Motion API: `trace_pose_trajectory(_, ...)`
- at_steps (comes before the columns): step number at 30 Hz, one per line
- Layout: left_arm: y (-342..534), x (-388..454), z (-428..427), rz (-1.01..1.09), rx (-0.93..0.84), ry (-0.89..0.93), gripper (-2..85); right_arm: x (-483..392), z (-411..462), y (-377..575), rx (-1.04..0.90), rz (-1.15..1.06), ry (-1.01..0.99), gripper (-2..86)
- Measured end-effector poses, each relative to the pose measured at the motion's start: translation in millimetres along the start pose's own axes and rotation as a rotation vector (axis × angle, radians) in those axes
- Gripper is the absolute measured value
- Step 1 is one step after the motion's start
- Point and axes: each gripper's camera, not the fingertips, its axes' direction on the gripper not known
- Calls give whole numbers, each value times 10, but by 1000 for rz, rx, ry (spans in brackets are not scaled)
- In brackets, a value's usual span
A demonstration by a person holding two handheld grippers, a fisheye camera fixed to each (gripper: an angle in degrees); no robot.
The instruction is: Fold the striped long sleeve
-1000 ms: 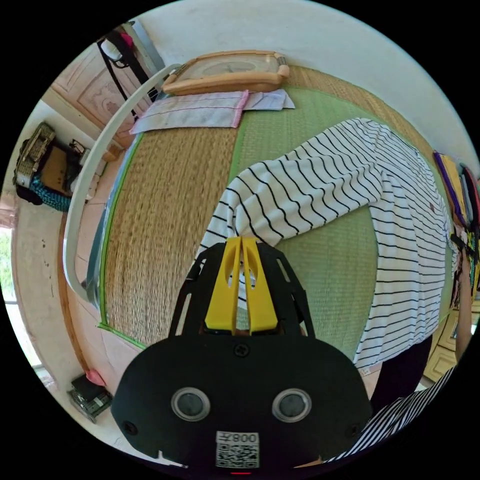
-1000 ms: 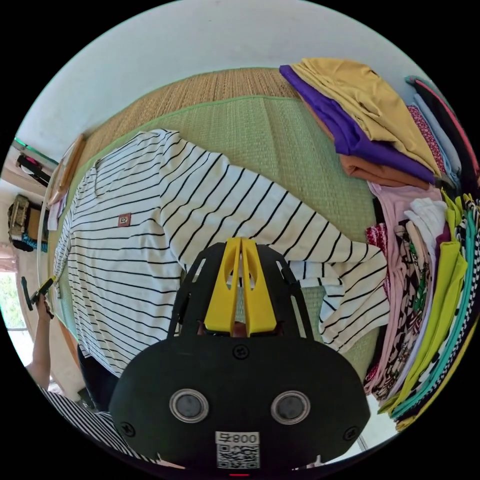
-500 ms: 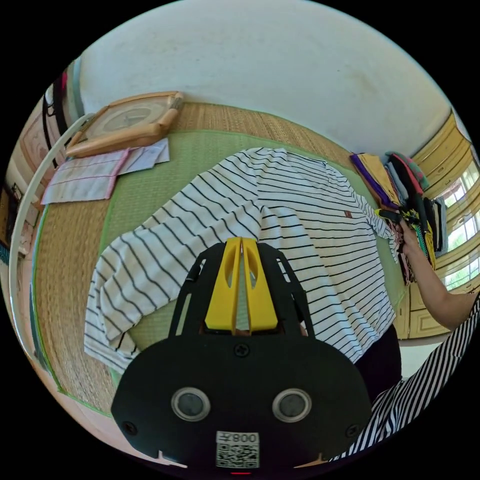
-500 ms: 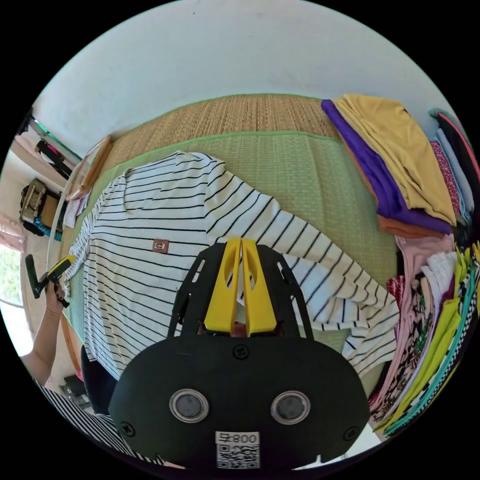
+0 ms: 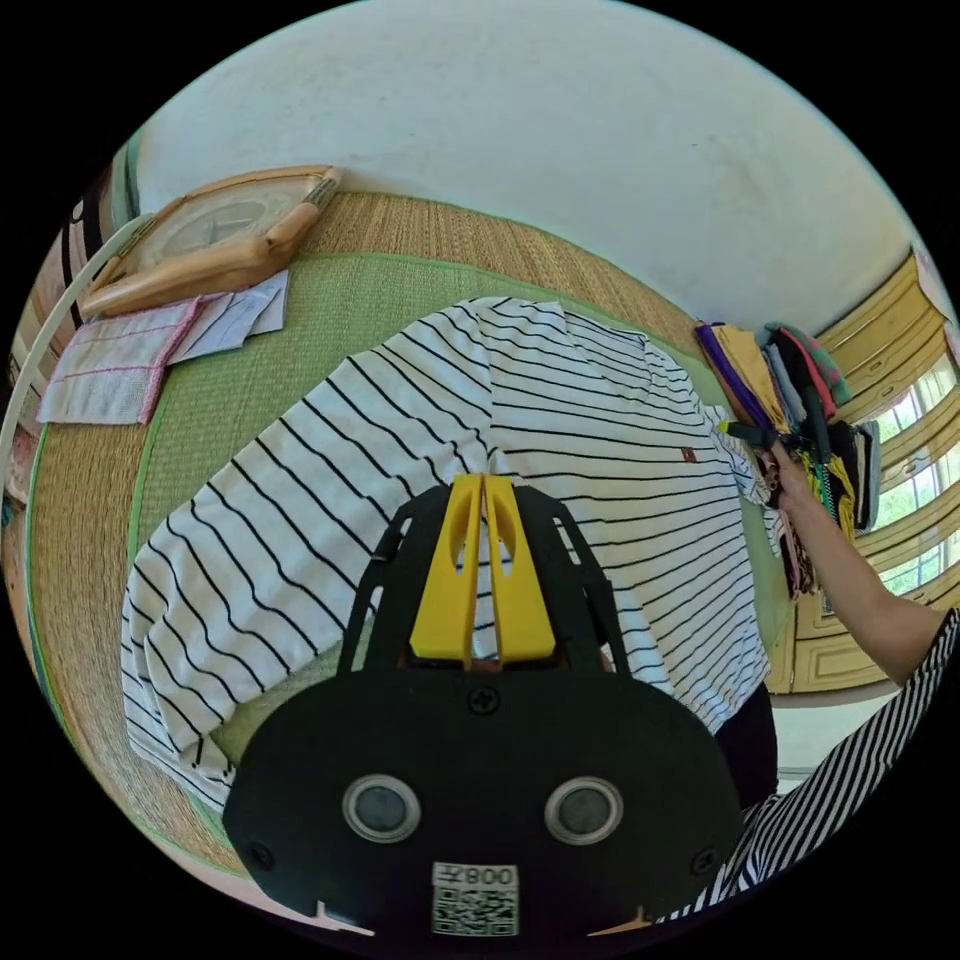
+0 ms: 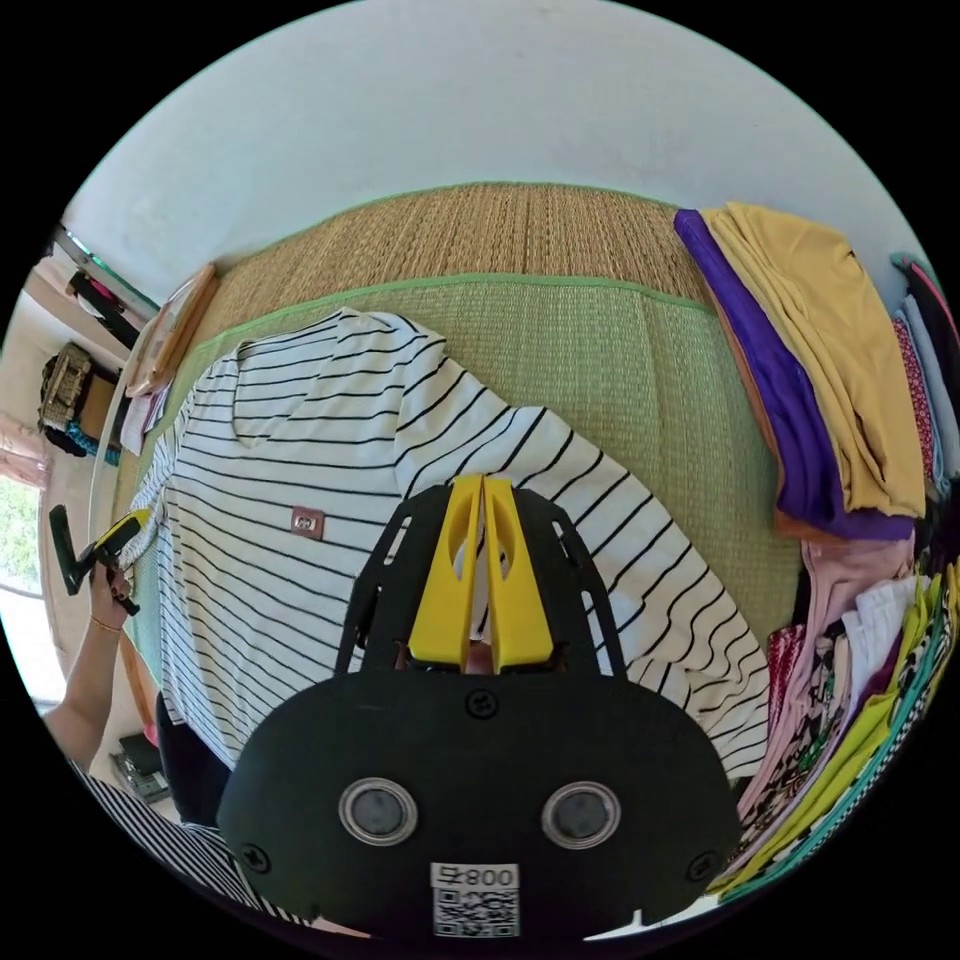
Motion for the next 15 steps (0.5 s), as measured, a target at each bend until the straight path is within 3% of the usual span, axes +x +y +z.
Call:
trace_pose_trajectory(7,1005,-47,-146,-33,-115,61,4,-345,-402,1188,-56,-112,-56,9)
trace_pose_trajectory(15,1962,-236,-519,-153,-218,103,36,-173,-638,2692,-233,13,-149,66)
